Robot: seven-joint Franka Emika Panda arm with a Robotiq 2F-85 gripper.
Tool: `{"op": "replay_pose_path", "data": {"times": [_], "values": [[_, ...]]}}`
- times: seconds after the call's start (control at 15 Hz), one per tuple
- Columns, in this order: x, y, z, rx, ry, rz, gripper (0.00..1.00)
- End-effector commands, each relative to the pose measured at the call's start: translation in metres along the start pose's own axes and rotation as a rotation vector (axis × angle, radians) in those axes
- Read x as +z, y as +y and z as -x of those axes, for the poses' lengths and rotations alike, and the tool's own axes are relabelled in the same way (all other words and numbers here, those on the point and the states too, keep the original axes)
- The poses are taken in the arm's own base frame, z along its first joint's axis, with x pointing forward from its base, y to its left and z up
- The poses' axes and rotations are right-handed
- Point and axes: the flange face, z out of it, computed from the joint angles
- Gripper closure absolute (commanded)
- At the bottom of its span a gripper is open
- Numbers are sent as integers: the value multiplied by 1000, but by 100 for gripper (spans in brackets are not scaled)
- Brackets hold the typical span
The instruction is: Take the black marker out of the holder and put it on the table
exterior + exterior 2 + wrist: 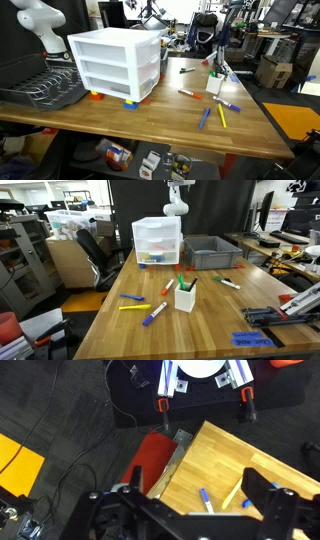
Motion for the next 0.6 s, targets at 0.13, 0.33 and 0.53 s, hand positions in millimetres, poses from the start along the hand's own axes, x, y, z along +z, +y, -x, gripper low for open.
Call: {"op": "replay_pose_path", "data": {"times": [0.13,0.33,0.53], "values": [[-3,-10,-11,-48,45,-8,0],[-5,-32,-36,-122,110,-66,0],[1,-51,-71,-165,143,-160,0]]}}
